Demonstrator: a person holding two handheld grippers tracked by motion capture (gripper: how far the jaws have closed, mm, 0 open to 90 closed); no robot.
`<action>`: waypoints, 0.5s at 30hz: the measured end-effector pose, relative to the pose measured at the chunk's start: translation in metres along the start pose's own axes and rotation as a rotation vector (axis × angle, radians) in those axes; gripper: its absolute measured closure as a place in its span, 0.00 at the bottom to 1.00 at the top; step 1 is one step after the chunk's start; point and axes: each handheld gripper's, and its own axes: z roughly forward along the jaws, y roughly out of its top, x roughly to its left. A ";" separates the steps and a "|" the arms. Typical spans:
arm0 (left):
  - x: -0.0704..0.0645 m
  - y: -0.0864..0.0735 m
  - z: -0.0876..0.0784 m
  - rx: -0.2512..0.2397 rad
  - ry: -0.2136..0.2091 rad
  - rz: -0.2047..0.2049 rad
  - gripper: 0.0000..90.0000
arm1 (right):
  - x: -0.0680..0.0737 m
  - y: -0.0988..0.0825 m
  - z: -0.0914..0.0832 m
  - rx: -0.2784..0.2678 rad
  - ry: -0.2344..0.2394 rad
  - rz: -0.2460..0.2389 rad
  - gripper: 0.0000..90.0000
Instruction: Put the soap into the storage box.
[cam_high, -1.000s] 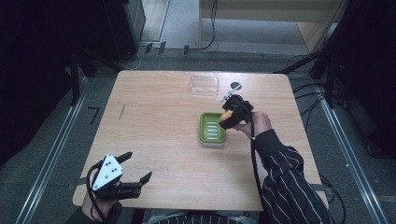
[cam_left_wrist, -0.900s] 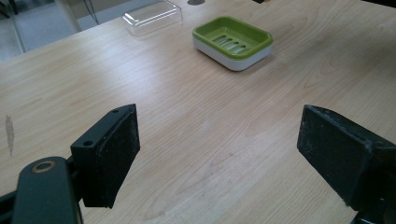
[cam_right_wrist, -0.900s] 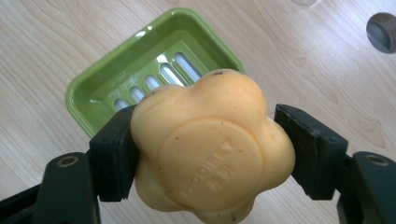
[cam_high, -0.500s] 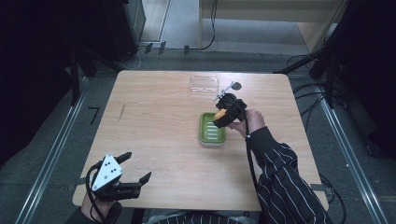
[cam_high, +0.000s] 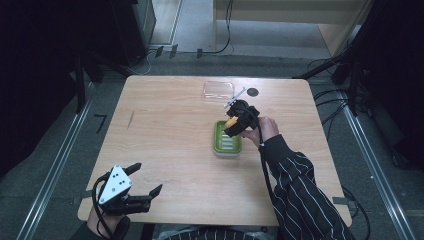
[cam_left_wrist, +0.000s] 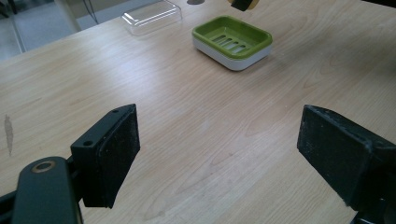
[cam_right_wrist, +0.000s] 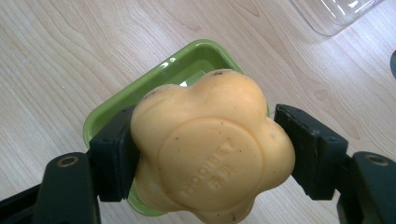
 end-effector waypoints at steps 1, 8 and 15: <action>0.000 0.000 0.000 0.001 0.000 -0.001 0.15 | 0.000 0.000 0.000 0.000 0.000 0.001 0.31; 0.000 0.000 0.000 0.001 0.000 -0.002 0.15 | 0.001 0.001 0.004 0.011 0.007 -0.003 0.31; 0.000 0.000 0.000 0.000 0.003 -0.003 0.15 | 0.002 0.003 0.008 0.009 0.001 -0.009 0.31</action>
